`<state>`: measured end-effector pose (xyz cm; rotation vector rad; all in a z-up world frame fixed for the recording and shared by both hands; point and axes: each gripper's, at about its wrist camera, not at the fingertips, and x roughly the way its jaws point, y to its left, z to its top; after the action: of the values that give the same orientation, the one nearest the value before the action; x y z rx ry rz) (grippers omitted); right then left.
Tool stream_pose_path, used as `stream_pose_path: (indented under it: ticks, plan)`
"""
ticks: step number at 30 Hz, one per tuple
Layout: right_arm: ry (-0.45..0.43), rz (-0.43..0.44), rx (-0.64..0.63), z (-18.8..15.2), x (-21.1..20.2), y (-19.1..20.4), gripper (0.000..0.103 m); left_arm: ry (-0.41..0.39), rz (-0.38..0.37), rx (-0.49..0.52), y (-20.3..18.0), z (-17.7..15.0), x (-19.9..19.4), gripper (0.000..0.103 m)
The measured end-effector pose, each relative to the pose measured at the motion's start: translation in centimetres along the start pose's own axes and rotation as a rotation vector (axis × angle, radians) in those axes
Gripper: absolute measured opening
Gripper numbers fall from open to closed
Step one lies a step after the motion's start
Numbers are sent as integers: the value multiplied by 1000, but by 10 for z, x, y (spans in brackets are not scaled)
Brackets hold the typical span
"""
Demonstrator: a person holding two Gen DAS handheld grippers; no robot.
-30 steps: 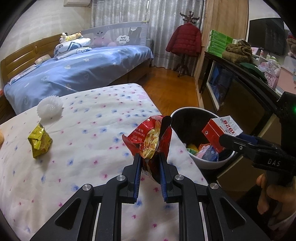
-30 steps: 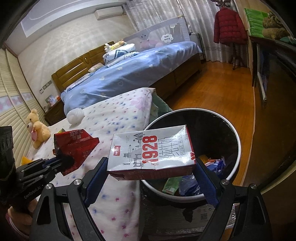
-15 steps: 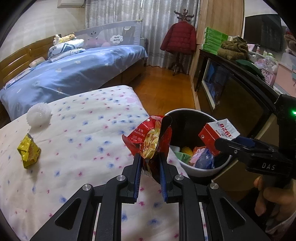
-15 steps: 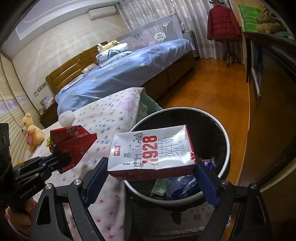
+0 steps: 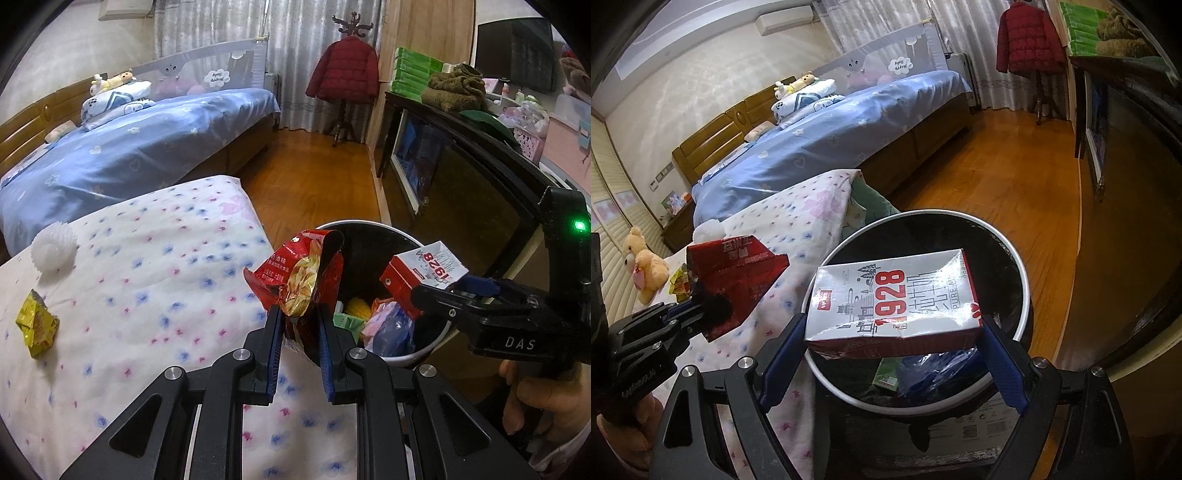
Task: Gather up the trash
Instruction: 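Carry the red snack bag and white carton over the bin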
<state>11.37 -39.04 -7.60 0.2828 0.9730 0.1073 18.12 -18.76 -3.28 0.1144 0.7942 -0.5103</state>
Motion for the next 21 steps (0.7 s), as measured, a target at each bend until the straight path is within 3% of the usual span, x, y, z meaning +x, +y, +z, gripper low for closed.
stream_pose_path:
  ticks: [21]
  plan:
    - [23, -11, 4, 7, 9, -13, 90, 29, -6, 13, -10, 11, 18, 17]
